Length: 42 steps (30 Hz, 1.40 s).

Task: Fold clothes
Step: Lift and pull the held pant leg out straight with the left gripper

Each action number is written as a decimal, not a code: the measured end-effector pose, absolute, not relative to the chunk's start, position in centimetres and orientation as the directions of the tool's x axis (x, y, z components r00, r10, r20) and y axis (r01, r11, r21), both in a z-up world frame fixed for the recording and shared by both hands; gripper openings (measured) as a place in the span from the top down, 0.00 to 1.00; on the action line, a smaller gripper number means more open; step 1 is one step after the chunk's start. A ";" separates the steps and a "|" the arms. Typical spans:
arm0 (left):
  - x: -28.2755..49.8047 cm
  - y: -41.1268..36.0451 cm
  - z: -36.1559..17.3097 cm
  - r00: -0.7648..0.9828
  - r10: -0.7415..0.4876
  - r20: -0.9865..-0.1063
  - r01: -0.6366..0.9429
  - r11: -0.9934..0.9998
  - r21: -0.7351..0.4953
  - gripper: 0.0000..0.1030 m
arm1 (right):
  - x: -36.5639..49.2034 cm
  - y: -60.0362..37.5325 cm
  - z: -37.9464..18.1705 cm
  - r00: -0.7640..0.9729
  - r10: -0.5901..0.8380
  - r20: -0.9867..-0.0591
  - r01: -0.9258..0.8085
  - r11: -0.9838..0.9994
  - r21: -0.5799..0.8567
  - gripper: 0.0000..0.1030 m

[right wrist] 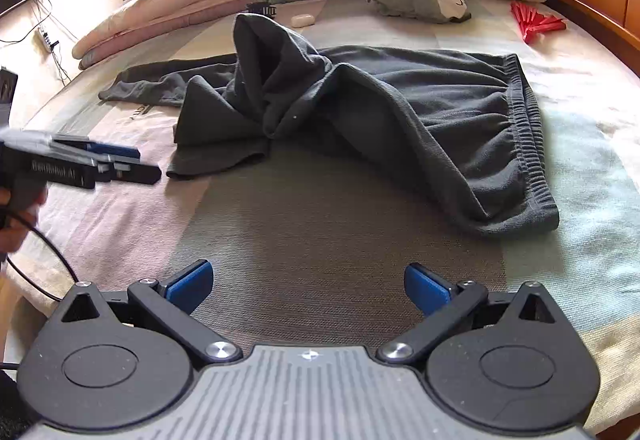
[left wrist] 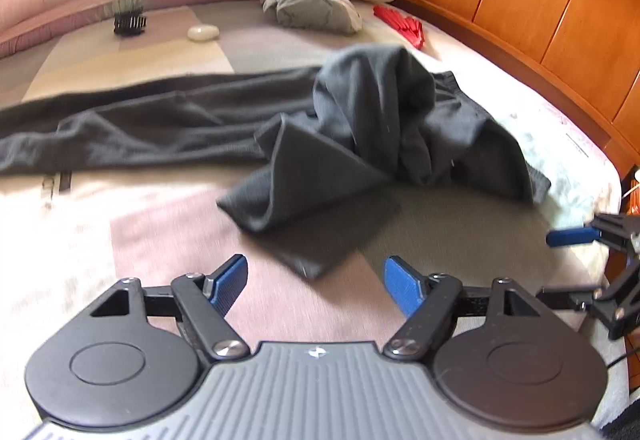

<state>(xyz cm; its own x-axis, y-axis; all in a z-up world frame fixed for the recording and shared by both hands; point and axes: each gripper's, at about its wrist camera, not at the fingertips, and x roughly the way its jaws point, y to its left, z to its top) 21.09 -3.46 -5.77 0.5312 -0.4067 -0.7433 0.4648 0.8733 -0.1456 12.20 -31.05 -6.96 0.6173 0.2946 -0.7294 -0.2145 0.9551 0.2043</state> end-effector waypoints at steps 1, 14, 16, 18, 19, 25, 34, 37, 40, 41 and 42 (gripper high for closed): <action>20.5 -3.6 -6.1 0.532 -0.400 -0.747 0.468 0.873 -0.134 0.27 | 12.1 -30.9 -6.9 0.619 0.295 -0.728 -0.219 0.955 0.201 0.00; 18.3 -11.1 -8.9 0.682 -0.177 -0.710 0.651 0.590 0.478 0.53 | 11.7 -31.0 -6.8 0.620 0.292 -0.728 -0.213 0.956 0.202 0.00; 18.6 -12.0 -9.2 0.692 -0.169 -0.702 0.661 0.539 0.522 0.53 | 11.7 -31.2 -6.9 0.620 0.292 -0.728 -0.208 0.956 0.206 0.00; 19.2 -12.8 -9.5 0.701 -0.159 -0.695 0.665 0.496 0.558 0.53 | 11.8 -31.3 -7.0 0.620 0.294 -0.728 -0.207 0.956 0.209 0.00; 19.6 -13.3 -9.6 0.706 -0.154 -0.691 0.667 0.474 0.575 0.53 | 11.9 -31.4 -7.0 0.619 0.294 -0.728 -0.207 0.955 0.210 0.00; 18.8 -13.6 -10.3 0.718 -0.124 -0.685 0.676 0.360 0.643 0.65 | 12.0 -31.3 -7.2 0.616 0.295 -0.730 -0.210 0.955 0.210 0.00; 19.2 -15.3 -11.4 0.749 -0.080 -0.658 0.650 0.285 0.705 0.75 | 11.5 -31.4 -6.5 0.631 0.295 -0.717 -0.207 0.955 0.211 0.00; 19.4 -15.8 -11.6 0.738 -0.080 -0.670 0.660 0.290 0.693 0.99 | 11.3 -31.5 -6.3 0.637 0.296 -0.712 -0.206 0.955 0.213 0.00; 19.0 -15.1 -11.1 0.710 -0.095 -0.698 0.686 0.319 0.654 0.99 | 11.1 -31.5 -6.1 0.642 0.296 -0.707 -0.205 0.955 0.214 0.00; 18.6 -14.7 -10.7 0.701 -0.100 -0.706 0.693 0.328 0.642 0.99 | 11.1 -31.5 -6.0 0.644 0.296 -0.705 -0.204 0.955 0.215 0.00; 18.1 -14.0 -10.3 0.698 -0.101 -0.709 0.696 0.330 0.638 0.99 | 11.0 -31.6 -5.9 0.646 0.296 -0.703 -0.202 0.955 0.216 0.00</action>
